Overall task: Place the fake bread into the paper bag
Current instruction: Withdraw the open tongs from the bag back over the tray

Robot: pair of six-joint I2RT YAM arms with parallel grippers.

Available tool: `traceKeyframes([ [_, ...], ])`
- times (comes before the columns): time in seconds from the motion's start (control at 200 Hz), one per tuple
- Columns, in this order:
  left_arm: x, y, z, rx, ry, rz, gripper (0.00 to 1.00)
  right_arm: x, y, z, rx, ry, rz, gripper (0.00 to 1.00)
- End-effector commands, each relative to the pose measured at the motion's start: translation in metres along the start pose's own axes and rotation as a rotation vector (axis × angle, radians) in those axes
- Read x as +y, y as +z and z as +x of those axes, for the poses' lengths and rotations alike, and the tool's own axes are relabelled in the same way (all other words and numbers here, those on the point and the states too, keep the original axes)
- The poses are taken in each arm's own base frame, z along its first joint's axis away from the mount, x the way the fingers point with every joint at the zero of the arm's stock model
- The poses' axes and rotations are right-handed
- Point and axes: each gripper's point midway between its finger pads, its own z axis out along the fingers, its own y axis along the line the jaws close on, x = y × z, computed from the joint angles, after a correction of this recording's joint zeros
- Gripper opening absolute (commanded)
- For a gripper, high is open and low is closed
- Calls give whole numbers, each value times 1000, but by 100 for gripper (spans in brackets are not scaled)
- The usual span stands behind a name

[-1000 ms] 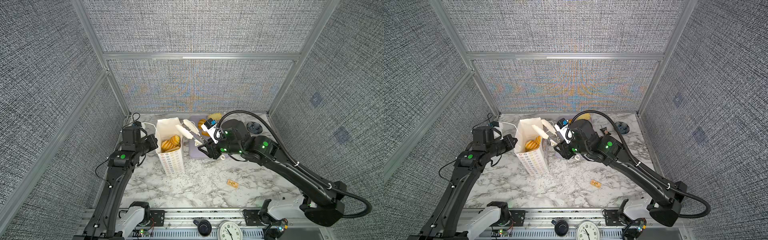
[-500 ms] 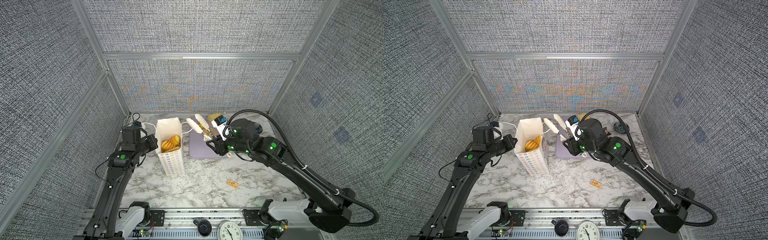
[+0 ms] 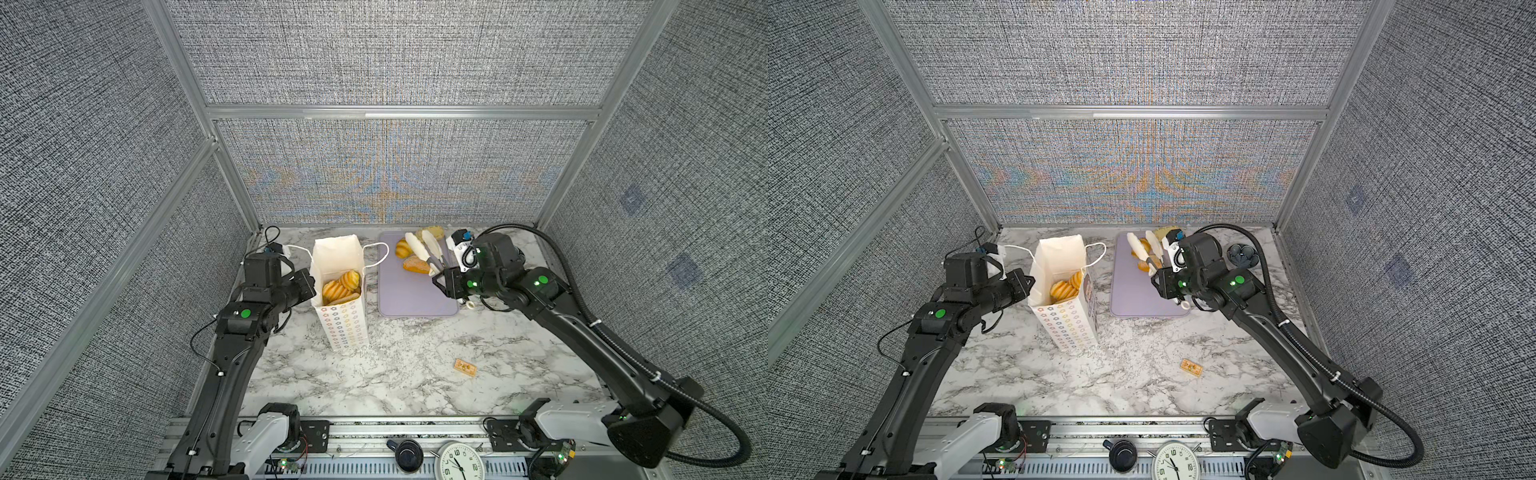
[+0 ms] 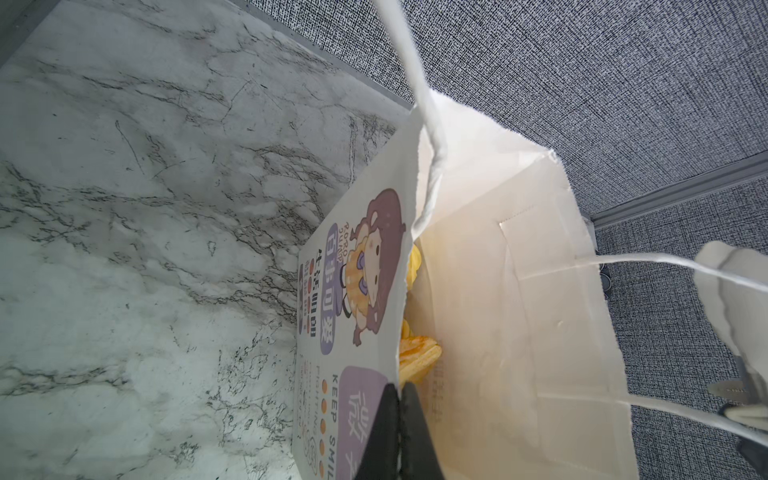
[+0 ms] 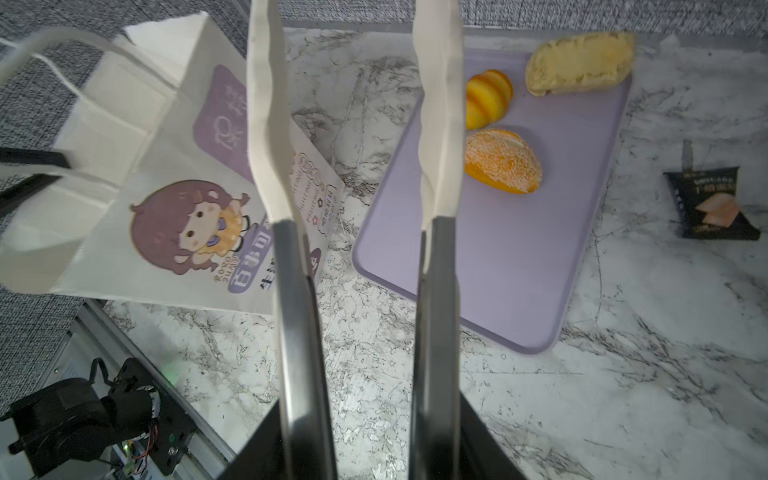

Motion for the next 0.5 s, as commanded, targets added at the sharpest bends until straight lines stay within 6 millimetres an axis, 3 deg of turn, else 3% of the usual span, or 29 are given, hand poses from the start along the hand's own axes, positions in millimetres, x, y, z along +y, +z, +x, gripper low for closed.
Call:
traceKeyframes([
  [0.0, -1, -1, -1, -7, 7, 8, 2, -11, 17, 6, 57, 90, -21, 47],
  [0.23, 0, 0, 1, -4, 8, 6, 2, -48, 58, 22, 186, 210, 14, 46],
  [0.495, -1, 0, 0, -4, 11, 8, 2, -89, 99, 23, 258, 274, 66, 46],
])
